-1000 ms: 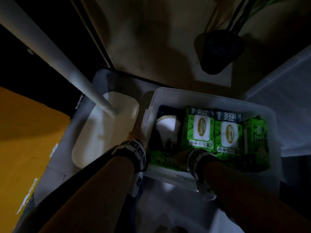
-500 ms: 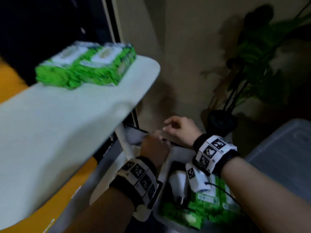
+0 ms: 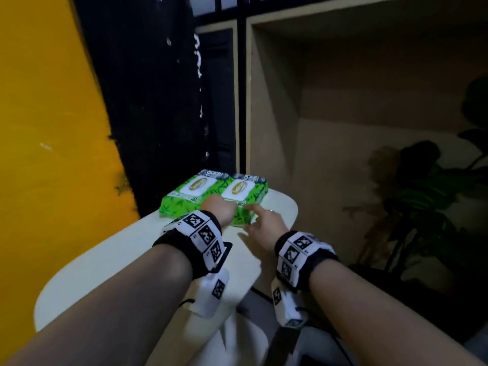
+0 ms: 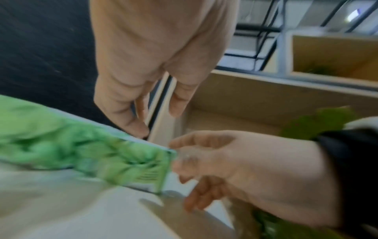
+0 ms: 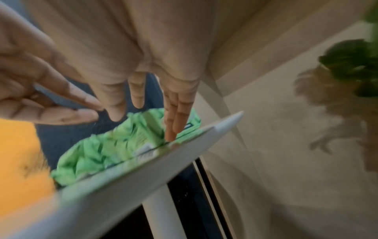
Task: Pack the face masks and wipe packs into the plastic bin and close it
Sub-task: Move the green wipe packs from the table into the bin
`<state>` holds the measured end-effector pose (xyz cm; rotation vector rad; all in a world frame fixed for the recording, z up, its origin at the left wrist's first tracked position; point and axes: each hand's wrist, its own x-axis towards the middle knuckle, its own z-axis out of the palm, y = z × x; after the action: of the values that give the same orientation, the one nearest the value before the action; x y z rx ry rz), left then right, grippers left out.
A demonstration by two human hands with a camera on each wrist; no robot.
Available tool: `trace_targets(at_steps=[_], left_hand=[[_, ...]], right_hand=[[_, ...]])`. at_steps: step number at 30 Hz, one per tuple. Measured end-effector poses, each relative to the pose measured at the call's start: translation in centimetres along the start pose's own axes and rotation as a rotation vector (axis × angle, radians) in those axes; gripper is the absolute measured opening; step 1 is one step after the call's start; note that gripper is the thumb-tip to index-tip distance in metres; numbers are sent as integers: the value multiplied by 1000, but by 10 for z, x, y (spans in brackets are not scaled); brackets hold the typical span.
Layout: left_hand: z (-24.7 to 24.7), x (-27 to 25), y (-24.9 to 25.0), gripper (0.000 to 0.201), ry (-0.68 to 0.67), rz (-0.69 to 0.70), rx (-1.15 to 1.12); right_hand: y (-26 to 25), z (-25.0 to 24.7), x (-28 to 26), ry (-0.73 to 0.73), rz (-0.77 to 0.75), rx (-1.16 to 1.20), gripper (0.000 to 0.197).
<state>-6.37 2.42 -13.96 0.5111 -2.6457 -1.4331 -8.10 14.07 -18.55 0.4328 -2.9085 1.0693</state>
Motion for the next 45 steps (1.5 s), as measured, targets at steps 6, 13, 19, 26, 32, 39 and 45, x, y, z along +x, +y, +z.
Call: trace_targets(at_steps=[6,13,19,26,32,39,45], left_hand=[[-10,31,-14,37,-47,-104,14],[5,41,-22,33,-117,-160,-242],[15,28,-26,33,-112,-192,-370],[23,14,-24,46,-153,-328,-446],[35,-9,-16,61,-30,-311,-387],[54,-50,21,76,38,-144,-411],[84,-80,24,71,-161,48,-248]], right_hand=[[-8,11,21,57,11,-27,47],[-10,14,35,97,-49,-207,26],[-12,7,24,119,-79,-145,21],[-9,-2,-23,111,-131,-32,14],[-8,-21,-60,129,-171,69,10],[11,-60,-102,114,-214,133,11],[71,-106,-125,415,12,268,26]])
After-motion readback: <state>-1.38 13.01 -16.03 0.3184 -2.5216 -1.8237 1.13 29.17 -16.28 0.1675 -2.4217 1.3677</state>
